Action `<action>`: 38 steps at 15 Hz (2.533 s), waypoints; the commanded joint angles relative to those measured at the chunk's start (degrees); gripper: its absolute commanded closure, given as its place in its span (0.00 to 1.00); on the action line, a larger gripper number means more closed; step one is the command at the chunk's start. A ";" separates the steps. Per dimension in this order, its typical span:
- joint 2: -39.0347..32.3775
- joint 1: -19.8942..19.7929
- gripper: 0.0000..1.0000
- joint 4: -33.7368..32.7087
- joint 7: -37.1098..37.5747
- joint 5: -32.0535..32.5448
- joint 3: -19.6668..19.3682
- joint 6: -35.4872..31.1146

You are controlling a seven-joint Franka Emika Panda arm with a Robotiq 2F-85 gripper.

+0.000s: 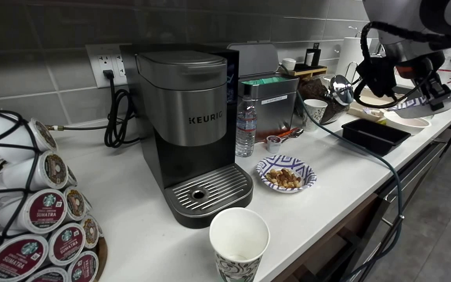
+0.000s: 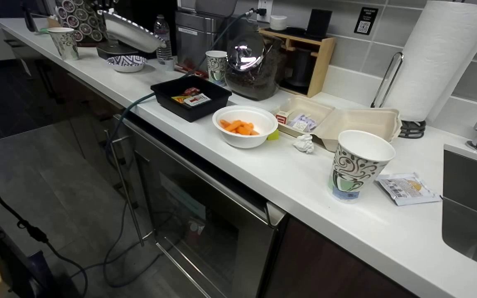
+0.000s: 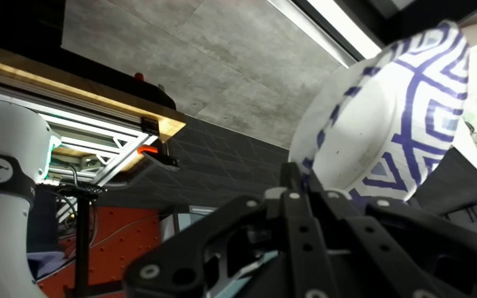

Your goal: Transfer the contents of the white plate to the black pan

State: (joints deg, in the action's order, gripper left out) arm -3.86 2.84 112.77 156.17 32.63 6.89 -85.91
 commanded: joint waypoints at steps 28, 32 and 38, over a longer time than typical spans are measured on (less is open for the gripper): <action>-2.95 7.15 0.99 12.57 -10.77 6.04 -1.20 -50.73; -4.81 7.33 0.99 10.57 -12.05 6.30 -0.77 -45.25; -9.74 8.53 0.99 9.39 1.00 16.18 -2.35 -45.23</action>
State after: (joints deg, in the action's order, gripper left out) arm -10.36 9.96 123.64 150.05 44.67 5.82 -132.42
